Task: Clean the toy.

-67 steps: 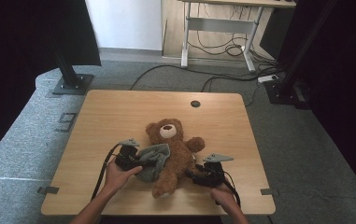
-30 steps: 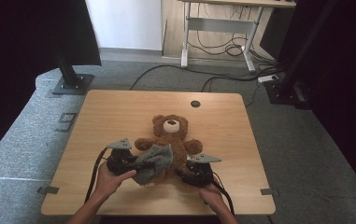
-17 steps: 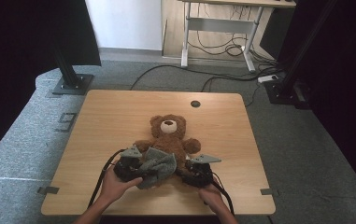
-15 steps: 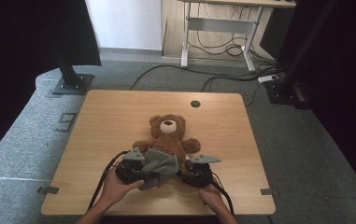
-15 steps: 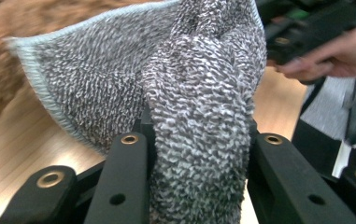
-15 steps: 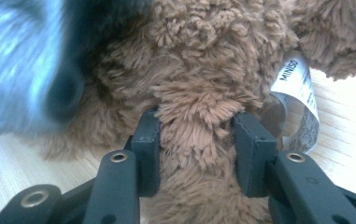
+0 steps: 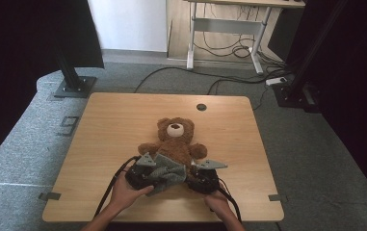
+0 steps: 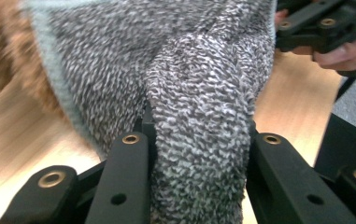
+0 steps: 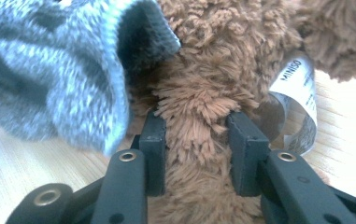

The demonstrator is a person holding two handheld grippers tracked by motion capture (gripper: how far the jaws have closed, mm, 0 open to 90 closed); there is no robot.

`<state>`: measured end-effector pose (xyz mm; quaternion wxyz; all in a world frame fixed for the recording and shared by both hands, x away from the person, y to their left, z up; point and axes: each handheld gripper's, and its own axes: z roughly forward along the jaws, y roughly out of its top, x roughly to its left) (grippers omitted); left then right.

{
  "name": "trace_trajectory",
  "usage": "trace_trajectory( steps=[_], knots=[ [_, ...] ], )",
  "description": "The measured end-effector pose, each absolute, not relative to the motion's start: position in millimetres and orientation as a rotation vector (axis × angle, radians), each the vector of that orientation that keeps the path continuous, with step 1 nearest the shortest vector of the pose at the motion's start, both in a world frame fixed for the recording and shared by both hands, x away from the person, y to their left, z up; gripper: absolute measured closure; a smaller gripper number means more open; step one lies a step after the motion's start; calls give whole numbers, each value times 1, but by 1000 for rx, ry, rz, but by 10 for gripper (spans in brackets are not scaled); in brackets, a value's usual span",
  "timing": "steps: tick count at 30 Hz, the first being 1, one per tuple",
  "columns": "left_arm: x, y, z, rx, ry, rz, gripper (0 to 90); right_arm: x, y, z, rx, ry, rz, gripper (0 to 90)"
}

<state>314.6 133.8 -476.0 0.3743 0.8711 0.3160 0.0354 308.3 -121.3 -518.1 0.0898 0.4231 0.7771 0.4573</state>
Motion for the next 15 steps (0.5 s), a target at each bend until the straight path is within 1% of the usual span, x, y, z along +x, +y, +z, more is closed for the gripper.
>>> trace_trajectory(
  steps=[6, 15],
  knots=[
    [321, 147, -477, 2187, 862, 78, 680, 308, -119, -518, 1256, 2311, 1350, 649],
    [326, 174, -477, 2143, 960, 136, 680, 308, -120, -519, 1267, 2306, 1358, 650]
  ],
)
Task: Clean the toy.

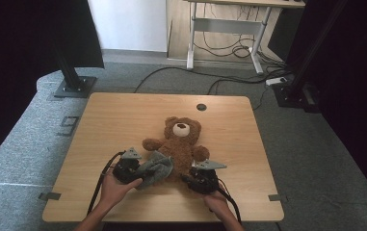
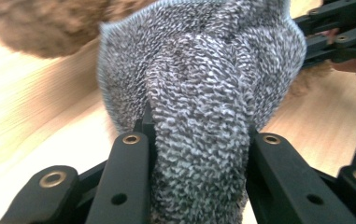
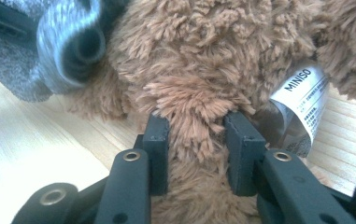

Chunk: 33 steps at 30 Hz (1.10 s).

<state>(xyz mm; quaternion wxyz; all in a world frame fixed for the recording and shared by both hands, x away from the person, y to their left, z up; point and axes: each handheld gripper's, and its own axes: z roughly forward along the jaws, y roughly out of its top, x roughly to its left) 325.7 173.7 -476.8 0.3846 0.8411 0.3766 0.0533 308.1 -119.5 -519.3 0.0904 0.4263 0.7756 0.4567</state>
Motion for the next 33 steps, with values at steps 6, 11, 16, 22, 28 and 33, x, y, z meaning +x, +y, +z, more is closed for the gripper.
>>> trace_trajectory(
  steps=[6, 11, 16, 22, 28, 33],
  knots=[
    [327, 188, -479, 2111, 989, 125, 679, 309, -120, -520, 1277, 2302, 1366, 646],
    [307, 182, -462, 2091, 893, 122, 679, 310, -121, -521, 1300, 2296, 1373, 646],
    [289, 164, -456, 2131, 798, 104, 678, 311, -123, -522, 1317, 2286, 1376, 646],
    [296, 150, -478, 2184, 824, 83, 676, 311, -123, -522, 1314, 2290, 1379, 646],
    [300, 140, -486, 2205, 854, 116, 677, 311, -122, -522, 1308, 2289, 1373, 649],
    [302, 149, -488, 2182, 890, 120, 678, 311, -122, -522, 1300, 2289, 1369, 652]
  ],
)
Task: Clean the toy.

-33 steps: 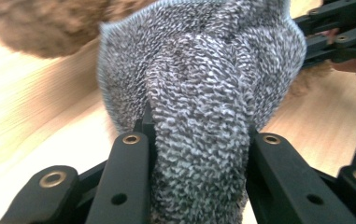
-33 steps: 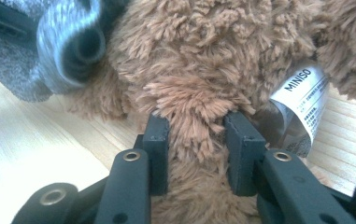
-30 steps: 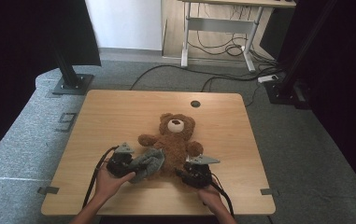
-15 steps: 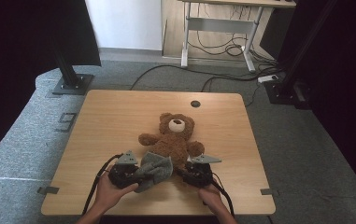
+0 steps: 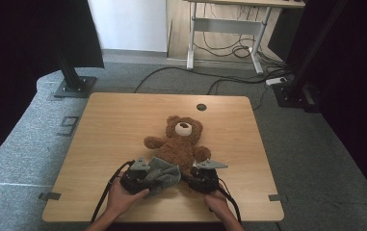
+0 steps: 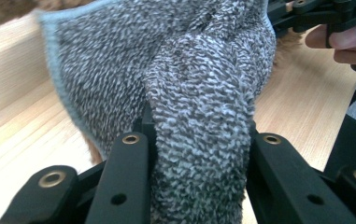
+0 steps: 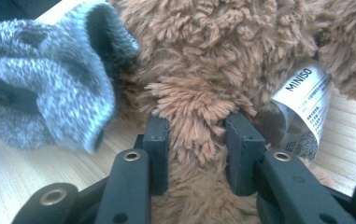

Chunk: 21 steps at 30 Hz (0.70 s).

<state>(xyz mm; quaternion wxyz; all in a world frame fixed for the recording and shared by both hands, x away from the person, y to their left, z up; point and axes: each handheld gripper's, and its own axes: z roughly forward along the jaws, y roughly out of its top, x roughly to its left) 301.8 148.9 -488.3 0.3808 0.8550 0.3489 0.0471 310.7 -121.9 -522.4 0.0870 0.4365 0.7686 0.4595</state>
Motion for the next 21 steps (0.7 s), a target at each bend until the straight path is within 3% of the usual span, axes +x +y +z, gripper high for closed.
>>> trace_trajectory(
  steps=[10, 21],
  knots=[
    [308, 190, -489, 2121, 977, 96, 677, 311, -122, -523, 1297, 2292, 1370, 656],
    [305, 188, -477, 2086, 939, 105, 672, 309, -120, -523, 1298, 2299, 1415, 656]
  ],
)
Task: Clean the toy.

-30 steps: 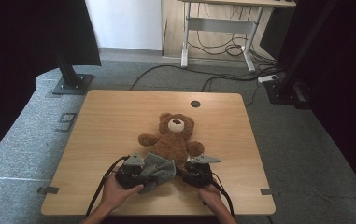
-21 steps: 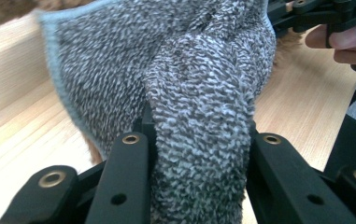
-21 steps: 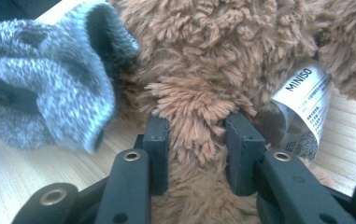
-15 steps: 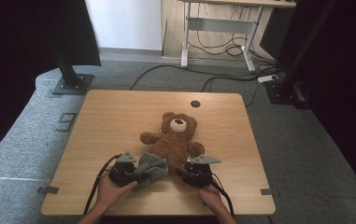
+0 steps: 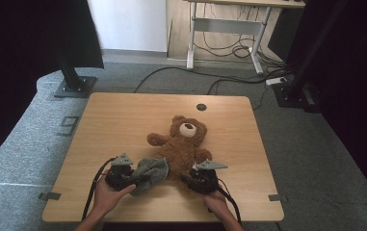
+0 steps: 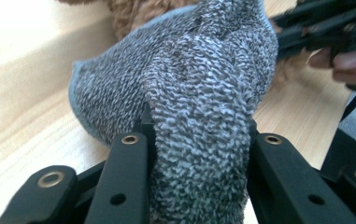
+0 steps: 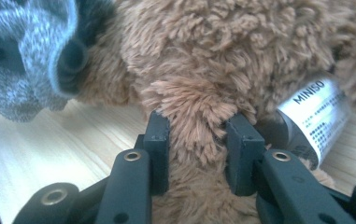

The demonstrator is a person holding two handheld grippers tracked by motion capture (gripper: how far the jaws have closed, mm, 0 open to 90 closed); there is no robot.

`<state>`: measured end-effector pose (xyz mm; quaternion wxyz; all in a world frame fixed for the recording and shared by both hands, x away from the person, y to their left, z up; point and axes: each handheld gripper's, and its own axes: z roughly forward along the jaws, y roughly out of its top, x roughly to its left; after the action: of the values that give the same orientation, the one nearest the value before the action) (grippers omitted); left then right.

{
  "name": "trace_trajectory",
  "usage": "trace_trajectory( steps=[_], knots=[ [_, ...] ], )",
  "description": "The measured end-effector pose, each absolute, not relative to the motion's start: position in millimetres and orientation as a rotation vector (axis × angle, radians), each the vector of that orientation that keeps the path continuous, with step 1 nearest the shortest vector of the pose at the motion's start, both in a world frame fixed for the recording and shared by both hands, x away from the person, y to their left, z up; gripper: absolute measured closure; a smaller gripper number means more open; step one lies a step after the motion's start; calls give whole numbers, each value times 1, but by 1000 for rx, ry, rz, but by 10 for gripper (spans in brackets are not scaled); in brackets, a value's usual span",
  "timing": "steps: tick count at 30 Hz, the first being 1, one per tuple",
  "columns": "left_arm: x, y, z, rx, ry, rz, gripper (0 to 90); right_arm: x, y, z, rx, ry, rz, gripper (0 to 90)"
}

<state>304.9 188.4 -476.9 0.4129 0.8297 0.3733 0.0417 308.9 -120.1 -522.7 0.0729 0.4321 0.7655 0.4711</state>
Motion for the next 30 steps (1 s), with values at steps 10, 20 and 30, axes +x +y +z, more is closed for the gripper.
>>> trace_trajectory(
  steps=[10, 20, 30],
  knots=[
    [314, 176, -471, 2084, 934, 116, 671, 304, -109, -521, 1262, 2327, 1445, 638],
    [323, 179, -478, 2086, 966, 102, 671, 293, -131, -483, 1157, 2203, 1501, 515],
    [327, 183, -480, 2085, 982, 100, 671, 324, -169, -464, 1270, 2067, 1450, 430]
  ],
)
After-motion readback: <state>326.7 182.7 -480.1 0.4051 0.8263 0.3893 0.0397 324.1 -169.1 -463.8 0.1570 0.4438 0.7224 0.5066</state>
